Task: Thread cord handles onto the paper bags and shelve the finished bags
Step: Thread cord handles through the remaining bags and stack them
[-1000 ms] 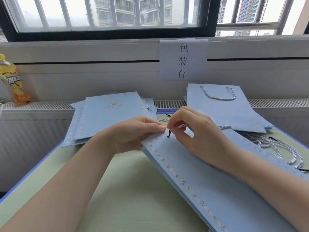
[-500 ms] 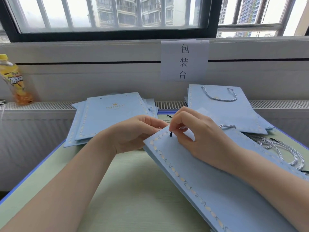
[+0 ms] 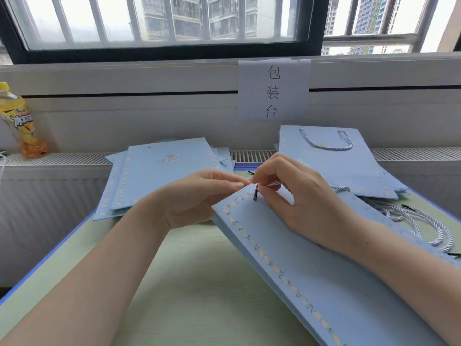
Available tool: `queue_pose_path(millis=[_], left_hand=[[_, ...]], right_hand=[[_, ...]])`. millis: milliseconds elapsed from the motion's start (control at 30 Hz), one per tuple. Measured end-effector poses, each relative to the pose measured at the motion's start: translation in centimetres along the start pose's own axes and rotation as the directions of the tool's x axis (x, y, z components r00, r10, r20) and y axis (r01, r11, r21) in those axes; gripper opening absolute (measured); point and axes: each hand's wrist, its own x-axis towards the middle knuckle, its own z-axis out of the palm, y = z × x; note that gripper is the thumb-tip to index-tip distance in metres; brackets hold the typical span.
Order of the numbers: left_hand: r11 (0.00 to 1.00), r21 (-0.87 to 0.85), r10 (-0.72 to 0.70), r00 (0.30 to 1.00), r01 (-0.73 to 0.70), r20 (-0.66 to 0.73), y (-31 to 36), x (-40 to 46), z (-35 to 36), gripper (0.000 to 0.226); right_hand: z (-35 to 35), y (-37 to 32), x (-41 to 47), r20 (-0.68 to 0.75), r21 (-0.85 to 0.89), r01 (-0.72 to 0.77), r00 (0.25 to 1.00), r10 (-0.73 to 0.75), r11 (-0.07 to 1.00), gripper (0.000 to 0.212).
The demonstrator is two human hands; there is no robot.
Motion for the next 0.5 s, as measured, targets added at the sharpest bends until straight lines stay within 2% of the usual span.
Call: queue_pose_path(millis=[100, 300, 500], left_hand=[[0.997, 0.066, -0.041, 0.999, 0.042, -0.023, 0.1, 0.0, 0.4, 0.038], [0.989, 0.138, -0.048, 0.997, 0.055, -0.058, -0.3, 0.3, 0.4, 0.013], [0.976, 0.213, -0.027, 0.993, 0.051, -0.116, -0.4, 0.6, 0.4, 0.009]], right_hand=[[0.0, 0.0, 0.0, -0.01, -0.03, 0.029, 1.0, -0.029, 0.999, 0.016], [0.7, 0.3, -0.1, 0.039, 0.021, -0.014, 0.999, 0.013, 1.0, 0.019], [0.8, 1.1, 0.1, 0.062, -0.062, -0.132, 0.989, 0.136, 0.989, 0.013]])
